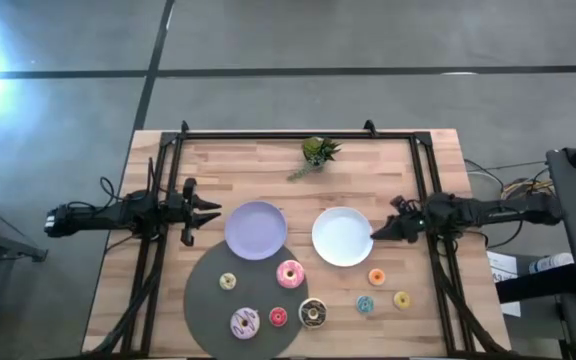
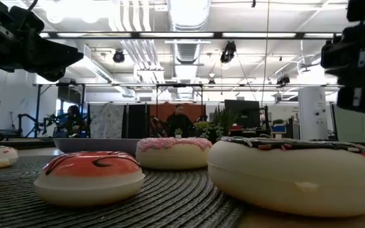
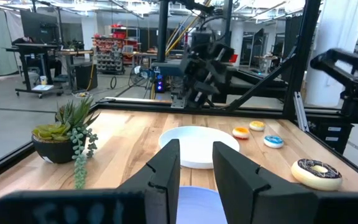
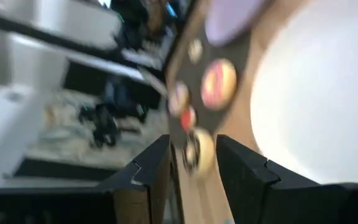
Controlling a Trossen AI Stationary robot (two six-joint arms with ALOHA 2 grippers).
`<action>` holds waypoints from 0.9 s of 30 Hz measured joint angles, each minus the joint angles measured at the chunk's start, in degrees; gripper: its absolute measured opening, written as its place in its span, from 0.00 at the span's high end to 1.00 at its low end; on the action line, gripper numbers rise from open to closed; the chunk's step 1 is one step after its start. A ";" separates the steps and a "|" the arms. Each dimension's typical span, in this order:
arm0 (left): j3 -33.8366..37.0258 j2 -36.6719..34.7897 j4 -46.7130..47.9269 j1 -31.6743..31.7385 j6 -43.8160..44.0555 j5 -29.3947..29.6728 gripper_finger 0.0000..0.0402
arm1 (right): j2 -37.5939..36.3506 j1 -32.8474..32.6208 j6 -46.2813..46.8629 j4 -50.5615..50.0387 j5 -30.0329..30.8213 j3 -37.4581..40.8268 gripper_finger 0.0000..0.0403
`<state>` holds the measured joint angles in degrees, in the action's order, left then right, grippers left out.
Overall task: Pick & Place donuts
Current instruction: Put the small yellow donut on the white plate
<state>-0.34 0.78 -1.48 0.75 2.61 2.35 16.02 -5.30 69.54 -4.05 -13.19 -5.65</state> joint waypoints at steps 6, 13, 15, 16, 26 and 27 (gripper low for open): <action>-0.01 0.02 0.00 0.00 -0.01 0.02 0.82 | 20.22 -8.77 -2.72 -22.46 2.66 -16.36 0.69; -0.01 0.02 0.02 0.00 -0.01 0.02 0.82 | 42.84 -20.46 -2.51 -36.18 2.67 -28.60 0.66; -0.01 0.01 0.02 0.00 -0.01 0.02 0.82 | 47.69 -23.63 -1.23 -38.15 2.55 -30.69 0.62; -0.01 0.01 0.04 0.00 0.00 0.02 0.82 | 49.65 -25.13 -0.27 -39.33 2.45 -31.55 0.60; -0.01 0.02 0.04 0.00 -0.02 0.04 0.82 | 59.39 -42.07 21.95 -41.37 3.97 -36.57 0.47; -0.01 0.01 0.07 0.00 0.00 0.04 0.82 | 59.69 -43.21 24.52 -41.35 4.84 -36.55 0.47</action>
<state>-0.35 0.78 -1.41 0.75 2.61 2.39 75.71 -48.50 94.05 -45.40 -8.35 -42.20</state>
